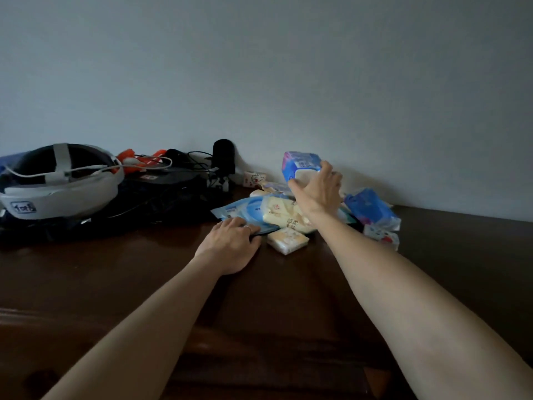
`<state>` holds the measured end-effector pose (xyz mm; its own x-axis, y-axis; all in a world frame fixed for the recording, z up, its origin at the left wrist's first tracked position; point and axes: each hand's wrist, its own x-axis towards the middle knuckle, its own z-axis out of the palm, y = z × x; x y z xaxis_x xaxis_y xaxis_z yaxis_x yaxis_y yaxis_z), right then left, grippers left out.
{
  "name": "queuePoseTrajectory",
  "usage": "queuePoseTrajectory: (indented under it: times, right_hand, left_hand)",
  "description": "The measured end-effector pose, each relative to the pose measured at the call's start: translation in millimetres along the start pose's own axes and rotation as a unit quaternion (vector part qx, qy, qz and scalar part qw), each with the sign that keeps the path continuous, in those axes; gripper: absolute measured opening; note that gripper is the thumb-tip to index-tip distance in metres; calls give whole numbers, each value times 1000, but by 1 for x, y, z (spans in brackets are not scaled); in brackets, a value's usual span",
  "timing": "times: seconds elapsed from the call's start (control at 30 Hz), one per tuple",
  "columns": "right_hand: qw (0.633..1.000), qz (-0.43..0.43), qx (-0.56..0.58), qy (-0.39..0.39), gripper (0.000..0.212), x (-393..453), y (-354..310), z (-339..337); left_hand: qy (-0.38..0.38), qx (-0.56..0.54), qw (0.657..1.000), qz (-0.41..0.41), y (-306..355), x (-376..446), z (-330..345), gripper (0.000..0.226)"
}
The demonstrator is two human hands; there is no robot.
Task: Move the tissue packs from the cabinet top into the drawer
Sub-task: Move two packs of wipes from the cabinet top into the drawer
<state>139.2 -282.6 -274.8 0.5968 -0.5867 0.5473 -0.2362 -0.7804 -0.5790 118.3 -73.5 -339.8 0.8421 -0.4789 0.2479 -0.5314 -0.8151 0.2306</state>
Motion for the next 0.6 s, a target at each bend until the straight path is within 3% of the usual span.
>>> queuePoseTrajectory:
  times: [0.17, 0.33, 0.43, 0.53, 0.6]
  right_hand:
    - [991, -72, 107, 37, 90, -75, -1, -82]
    - [985, -116, 125, -2, 87, -165, 21, -134]
    - [987, -99, 123, -10, 88, -205, 29, -149]
    - [984, -68, 166, 8, 86, -243, 34, -165]
    - [978, -60, 198, 21, 86, -271, 44, -171]
  left_hand:
    - [6, 31, 999, 6, 10, -24, -18, 53]
    - [-6, 114, 993, 12, 12, -83, -33, 61]
    - [35, 151, 987, 39, 19, -133, -48, 79]
    - [40, 115, 990, 69, 29, -194, -58, 106]
    - [46, 109, 988, 94, 30, -228, -56, 95]
